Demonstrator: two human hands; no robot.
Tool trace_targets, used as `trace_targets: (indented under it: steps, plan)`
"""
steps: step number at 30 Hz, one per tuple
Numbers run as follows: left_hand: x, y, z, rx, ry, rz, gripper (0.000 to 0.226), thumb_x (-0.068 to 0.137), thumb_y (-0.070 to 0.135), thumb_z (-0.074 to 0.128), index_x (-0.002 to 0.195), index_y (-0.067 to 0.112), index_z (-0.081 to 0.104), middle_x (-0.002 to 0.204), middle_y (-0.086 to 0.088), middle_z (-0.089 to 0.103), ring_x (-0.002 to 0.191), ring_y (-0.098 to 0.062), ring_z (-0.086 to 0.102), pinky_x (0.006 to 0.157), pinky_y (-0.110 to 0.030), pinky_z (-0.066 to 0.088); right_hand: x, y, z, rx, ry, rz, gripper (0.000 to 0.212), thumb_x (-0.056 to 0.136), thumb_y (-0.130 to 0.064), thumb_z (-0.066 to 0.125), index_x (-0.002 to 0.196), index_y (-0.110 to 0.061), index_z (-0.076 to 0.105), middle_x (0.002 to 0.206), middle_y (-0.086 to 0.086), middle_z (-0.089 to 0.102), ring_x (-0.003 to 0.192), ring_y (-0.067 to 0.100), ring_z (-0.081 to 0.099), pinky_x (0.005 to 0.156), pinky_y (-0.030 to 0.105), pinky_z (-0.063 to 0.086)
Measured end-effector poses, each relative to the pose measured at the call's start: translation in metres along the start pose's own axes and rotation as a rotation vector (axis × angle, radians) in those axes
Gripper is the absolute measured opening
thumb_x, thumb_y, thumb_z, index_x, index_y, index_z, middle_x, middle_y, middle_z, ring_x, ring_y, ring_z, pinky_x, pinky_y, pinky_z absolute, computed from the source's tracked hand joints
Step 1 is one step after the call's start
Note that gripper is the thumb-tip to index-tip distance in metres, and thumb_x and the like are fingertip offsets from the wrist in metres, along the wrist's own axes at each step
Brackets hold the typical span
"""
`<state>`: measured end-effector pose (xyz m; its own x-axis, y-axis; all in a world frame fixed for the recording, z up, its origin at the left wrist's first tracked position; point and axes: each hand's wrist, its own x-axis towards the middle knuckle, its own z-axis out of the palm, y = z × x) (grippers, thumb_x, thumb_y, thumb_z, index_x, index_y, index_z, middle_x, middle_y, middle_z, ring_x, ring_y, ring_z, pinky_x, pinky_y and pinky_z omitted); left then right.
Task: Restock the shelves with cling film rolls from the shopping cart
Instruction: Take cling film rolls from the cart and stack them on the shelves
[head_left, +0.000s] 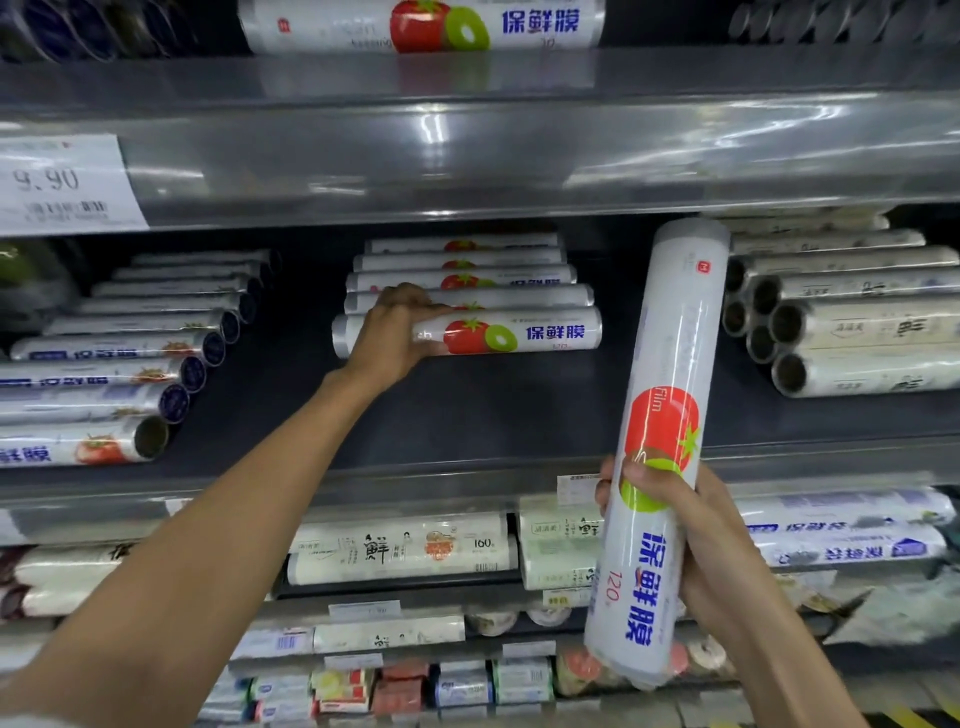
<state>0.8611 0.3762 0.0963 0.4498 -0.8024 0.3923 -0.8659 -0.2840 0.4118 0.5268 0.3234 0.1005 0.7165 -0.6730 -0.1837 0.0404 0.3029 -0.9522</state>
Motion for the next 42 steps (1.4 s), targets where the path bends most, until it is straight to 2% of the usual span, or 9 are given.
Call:
trace_targets:
  steps: [7,12,22,25,28,31,35,40,42]
  plan:
    - [-0.002,0.001,0.000,-0.009,-0.017,0.016,0.051,0.077,0.017,0.075,0.125,0.010,0.060,0.126,-0.016,0.056,0.119,-0.030,0.048,0.103,-0.028,0.033,0.000,-0.002,0.003,0.011,-0.004,0.033,0.055,0.054,-0.028,0.075,0.102,-0.005,0.060,0.077,0.012,0.071,0.067,0.021,0.067,0.060,0.032,0.056]
    - [-0.003,0.001,-0.001,-0.029,-0.004,0.024,0.049,0.078,0.014,0.074,0.124,0.008,0.060,0.123,-0.015,0.057,0.117,-0.029,0.049,0.102,-0.027,0.034,-0.002,-0.002,0.002,0.000,-0.013,0.023,0.080,0.037,-0.041,0.085,0.103,-0.004,0.060,0.081,0.014,0.070,0.069,0.022,0.067,0.060,0.032,0.055]
    - [-0.004,-0.002,-0.001,-0.038,0.024,0.044,0.052,0.075,0.017,0.077,0.124,0.011,0.061,0.122,-0.014,0.059,0.116,-0.029,0.052,0.104,-0.033,0.037,-0.003,-0.006,0.004,-0.018,-0.025,0.020,0.054,0.055,-0.030,0.078,0.100,-0.004,0.061,0.081,0.013,0.070,0.070,0.021,0.067,0.058,0.028,0.054]
    - [-0.014,0.005,-0.007,0.023,0.015,-0.014,0.066,0.076,0.023,0.077,0.136,0.013,0.050,0.138,-0.012,0.050,0.129,-0.028,0.043,0.112,-0.047,0.026,0.000,-0.011,0.012,-0.057,-0.032,0.039,0.079,0.038,-0.044,0.088,0.101,-0.004,0.063,0.080,0.014,0.071,0.070,0.020,0.068,0.056,0.027,0.053]
    - [-0.055,0.018,-0.020,0.029,0.120,-0.036,0.065,0.084,0.033,0.068,0.140,0.011,0.044,0.141,-0.013,0.047,0.131,-0.027,0.041,0.114,-0.046,0.025,0.005,-0.018,0.018,-0.101,-0.037,0.078,0.085,0.032,-0.046,0.088,0.103,-0.006,0.061,0.080,0.011,0.072,0.071,0.020,0.070,0.057,0.028,0.053]
    - [-0.120,0.025,-0.030,0.131,0.207,-0.056,0.054,0.093,0.046,0.044,0.129,0.007,0.054,0.131,-0.012,0.057,0.121,-0.026,0.051,0.112,-0.036,0.024,0.011,-0.035,0.023,-0.244,-0.080,0.119,0.061,0.045,-0.035,0.086,0.093,-0.008,0.060,0.068,0.005,0.070,0.061,0.017,0.068,0.055,0.029,0.053]
    - [-0.166,0.002,-0.027,0.410,0.276,0.002,0.052,0.099,0.038,0.030,0.110,0.001,0.064,0.114,-0.015,0.065,0.101,-0.031,0.062,0.099,-0.041,0.039,0.036,-0.066,0.032,-0.618,-0.215,0.097,0.039,0.059,-0.028,0.082,0.088,-0.010,0.062,0.069,0.002,0.070,0.063,0.015,0.067,0.058,0.028,0.053]
    - [-0.164,-0.020,-0.019,0.588,0.367,0.131,0.055,0.102,0.033,0.025,0.091,0.001,0.069,0.096,-0.014,0.070,0.085,-0.031,0.066,0.067,-0.036,0.051,0.099,-0.083,0.057,-1.232,-0.318,-0.152,0.059,0.060,-0.033,0.085,0.112,-0.021,0.061,0.107,-0.006,0.066,0.095,0.012,0.064,0.087,0.030,0.051]
    - [-0.164,-0.022,-0.018,0.613,0.398,0.178,0.055,0.102,0.031,0.025,0.089,0.001,0.069,0.092,-0.013,0.070,0.083,-0.030,0.067,0.061,-0.034,0.052,0.116,-0.078,0.068,-1.395,-0.389,-0.226,0.064,0.059,-0.037,0.085,0.116,-0.021,0.062,0.114,-0.007,0.064,0.102,0.010,0.058,0.086,0.026,0.047]
